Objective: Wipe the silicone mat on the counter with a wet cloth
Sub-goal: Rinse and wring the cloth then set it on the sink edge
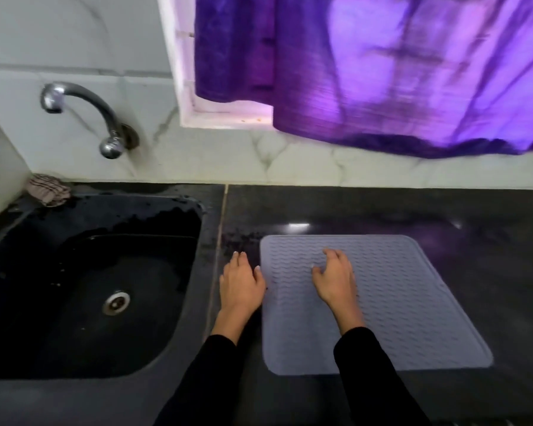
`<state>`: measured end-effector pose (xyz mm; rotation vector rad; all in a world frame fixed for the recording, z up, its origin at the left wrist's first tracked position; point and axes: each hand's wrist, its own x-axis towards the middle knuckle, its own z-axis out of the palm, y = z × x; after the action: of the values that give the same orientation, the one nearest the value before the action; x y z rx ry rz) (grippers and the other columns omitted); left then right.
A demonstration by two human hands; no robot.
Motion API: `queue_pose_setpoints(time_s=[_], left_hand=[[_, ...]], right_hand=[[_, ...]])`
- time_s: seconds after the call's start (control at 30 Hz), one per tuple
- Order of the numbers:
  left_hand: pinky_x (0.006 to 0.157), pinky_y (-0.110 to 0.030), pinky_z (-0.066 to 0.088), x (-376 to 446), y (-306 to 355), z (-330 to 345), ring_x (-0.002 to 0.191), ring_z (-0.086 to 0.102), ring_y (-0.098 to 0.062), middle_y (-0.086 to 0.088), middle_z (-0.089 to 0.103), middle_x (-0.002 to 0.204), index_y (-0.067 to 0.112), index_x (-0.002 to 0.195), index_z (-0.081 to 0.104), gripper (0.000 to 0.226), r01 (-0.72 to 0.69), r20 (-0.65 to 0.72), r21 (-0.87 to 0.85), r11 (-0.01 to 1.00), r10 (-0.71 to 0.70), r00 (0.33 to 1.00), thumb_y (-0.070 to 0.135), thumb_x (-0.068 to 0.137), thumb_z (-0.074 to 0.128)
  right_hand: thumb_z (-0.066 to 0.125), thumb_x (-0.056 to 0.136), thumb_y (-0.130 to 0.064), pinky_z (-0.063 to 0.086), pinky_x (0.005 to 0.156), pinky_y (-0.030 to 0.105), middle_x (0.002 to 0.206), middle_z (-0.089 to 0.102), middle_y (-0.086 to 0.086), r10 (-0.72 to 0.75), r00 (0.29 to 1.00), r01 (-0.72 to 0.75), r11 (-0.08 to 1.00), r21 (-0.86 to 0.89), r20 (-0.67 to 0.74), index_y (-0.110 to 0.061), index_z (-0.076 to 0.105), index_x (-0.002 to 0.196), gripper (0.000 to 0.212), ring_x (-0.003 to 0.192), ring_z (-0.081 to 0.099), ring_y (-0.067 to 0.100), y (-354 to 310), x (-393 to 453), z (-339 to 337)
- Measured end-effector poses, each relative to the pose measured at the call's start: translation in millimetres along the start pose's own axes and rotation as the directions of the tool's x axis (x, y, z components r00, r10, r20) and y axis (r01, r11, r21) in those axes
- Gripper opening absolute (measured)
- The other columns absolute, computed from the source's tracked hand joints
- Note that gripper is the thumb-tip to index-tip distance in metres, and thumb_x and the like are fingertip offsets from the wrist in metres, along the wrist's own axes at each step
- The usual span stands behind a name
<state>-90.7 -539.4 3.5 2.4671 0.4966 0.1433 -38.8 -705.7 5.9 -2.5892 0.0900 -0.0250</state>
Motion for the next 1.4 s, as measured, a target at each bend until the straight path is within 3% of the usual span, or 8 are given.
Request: queue_pose_setpoints(time_s=[0.23,0.6,0.7,0.87,0.93,1.07,1.23,1.4], left_hand=[[0.092,-0.043,0.042,-35.6,35.3,28.8,0.111,0.049,-0.04,-0.023,0.051,0.118,0.0,0.115,0.055,0.04,0.173,-0.04,-0.024,0.985,-0.174,0.984,0.028,0.086,0.057],[0.095,-0.044,0.042,-20.7,57.8,22.1,0.122,0.045,-0.039,-0.023,0.047,0.13,-0.003,0.126,0.04,0.074,0.425,0.007,-0.015,0.905,-0.425,0.905,0.04,0.075,0.073],[0.088,-0.042,0.045,-12.8,53.5,18.8,0.114,0.052,-0.038,-0.02,0.056,0.12,0.001,0.112,0.053,0.05,0.377,0.055,-0.012,0.926,-0.375,0.925,0.037,0.08,0.068],[0.075,-0.033,0.042,-6.4,45.8,15.6,0.091,0.057,-0.032,-0.014,0.062,0.089,0.007,0.072,0.059,0.014,0.348,0.092,-0.125,0.929,-0.338,0.937,0.019,0.081,0.058],[0.07,-0.028,0.039,-4.6,46.3,9.4,0.081,0.054,-0.027,-0.01,0.059,0.078,0.015,0.061,0.051,0.02,0.305,0.087,-0.22,0.927,-0.293,0.952,0.015,0.08,0.058],[0.062,-0.027,0.04,-9.5,52.8,-5.8,0.067,0.054,-0.019,0.002,0.057,0.062,0.022,0.066,0.054,0.018,0.21,0.016,-0.395,0.894,-0.222,0.975,0.015,0.078,0.065],[0.054,-0.026,0.039,-28.1,52.7,-15.5,0.064,0.057,-0.017,0.002,0.06,0.068,0.016,0.077,0.053,0.011,0.135,-0.159,-0.566,0.813,-0.268,0.95,0.017,0.083,0.062],[0.052,-0.033,0.055,-55.4,55.1,-13.5,0.069,0.066,-0.025,-0.022,0.059,0.09,0.007,0.094,0.043,0.016,0.121,-0.054,-0.879,0.462,-0.347,0.936,0.016,0.09,0.056]], right_hand=[[0.054,0.089,-0.03,0.034,0.102,0.042,0.134,0.046,0.021,0.226,0.969,-0.238,0.962,-0.132,-0.102,-0.005,0.047,0.128,0.046,0.125,0.042,0.037,106.3,4.0,-68.5],[0.071,0.078,-0.04,0.031,0.103,0.052,0.137,0.036,0.03,0.539,0.83,-0.526,0.842,0.119,-0.144,0.005,0.033,0.131,0.08,0.126,0.037,0.046,164.6,33.2,-110.7],[0.069,0.08,-0.04,0.033,0.104,0.049,0.136,0.042,0.029,0.573,0.815,-0.553,0.815,0.173,-0.092,0.006,0.036,0.132,0.077,0.126,0.043,0.043,168.2,40.5,-119.4],[0.056,0.088,-0.015,0.04,0.1,0.046,0.133,0.05,0.026,0.579,0.808,-0.552,0.808,0.206,-0.105,0.002,0.053,0.126,0.042,0.122,0.049,0.041,156.1,50.8,-138.2],[0.058,0.088,-0.017,0.043,0.098,0.045,0.131,0.052,0.025,0.55,0.826,-0.523,0.83,0.191,-0.127,-0.002,0.058,0.122,0.038,0.12,0.051,0.041,144.2,53.5,-148.9],[0.066,0.085,-0.026,0.045,0.092,0.041,0.123,0.06,0.021,0.391,0.908,-0.371,0.918,0.142,-0.153,-0.013,0.068,0.112,0.029,0.114,0.055,0.04,101.4,63.1,-176.2],[0.062,0.088,-0.023,0.045,0.092,0.037,0.119,0.064,0.019,0.083,0.977,-0.065,0.993,0.093,-0.199,-0.018,0.07,0.11,0.024,0.112,0.057,0.037,28.9,95.0,-188.4],[0.058,0.09,-0.025,0.045,0.093,0.037,0.12,0.064,0.014,-0.206,0.97,0.216,0.974,0.069,-0.127,-0.027,0.068,0.112,0.024,0.115,0.056,0.034,-41.7,143.0,-147.8]])
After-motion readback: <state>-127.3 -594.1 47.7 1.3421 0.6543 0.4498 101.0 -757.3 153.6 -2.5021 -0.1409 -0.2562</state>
